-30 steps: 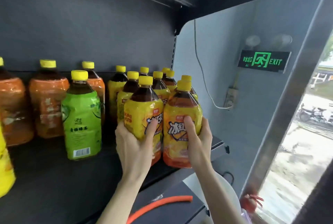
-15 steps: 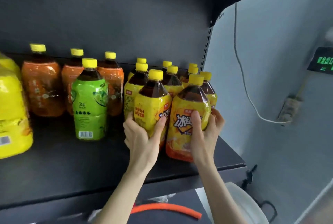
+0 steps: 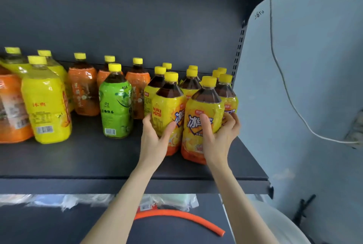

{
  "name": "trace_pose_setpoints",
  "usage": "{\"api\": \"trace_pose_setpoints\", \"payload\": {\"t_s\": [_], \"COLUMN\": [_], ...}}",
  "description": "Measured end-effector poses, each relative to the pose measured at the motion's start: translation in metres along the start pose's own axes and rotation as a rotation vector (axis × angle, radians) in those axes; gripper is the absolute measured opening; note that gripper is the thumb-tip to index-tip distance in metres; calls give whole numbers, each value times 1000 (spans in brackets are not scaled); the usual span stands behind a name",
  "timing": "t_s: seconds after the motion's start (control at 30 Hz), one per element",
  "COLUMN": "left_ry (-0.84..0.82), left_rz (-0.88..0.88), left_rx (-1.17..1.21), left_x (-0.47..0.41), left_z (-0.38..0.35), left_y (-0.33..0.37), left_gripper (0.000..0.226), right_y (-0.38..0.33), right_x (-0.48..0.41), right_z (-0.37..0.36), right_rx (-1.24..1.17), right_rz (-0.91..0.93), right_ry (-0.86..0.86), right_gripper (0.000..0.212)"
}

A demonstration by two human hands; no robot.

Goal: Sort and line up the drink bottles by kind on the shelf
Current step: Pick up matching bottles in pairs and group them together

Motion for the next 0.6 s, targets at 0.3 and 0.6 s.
{"api": "trace_pose_setpoints", "payload": {"t_s": [0.3,0.6], "left_ry": [-85,37], "left_rz": [-7,-159], "left_rx": [-254,-354], "left_x": [7,39], "left_z": [8,58], "left_y": [0,33], "left_gripper": [93,19], "right_y": [-13,-47], "right_x": [8,36], "right_z": [5,26], "right_rx": [116,273], "right_rz": [-21,123], "right_ry": [-92,-95], "right_gripper": [103,60]}}
Point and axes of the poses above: each hand's wrist, its own x-axis away from the middle knuckle, its own z-axis out of the back of the hand, y = z × x, the point moved 8 cm from there along -x, towards the middle knuckle, and after that the axes turned 3 degrees about -y, right-handed, at the moved point
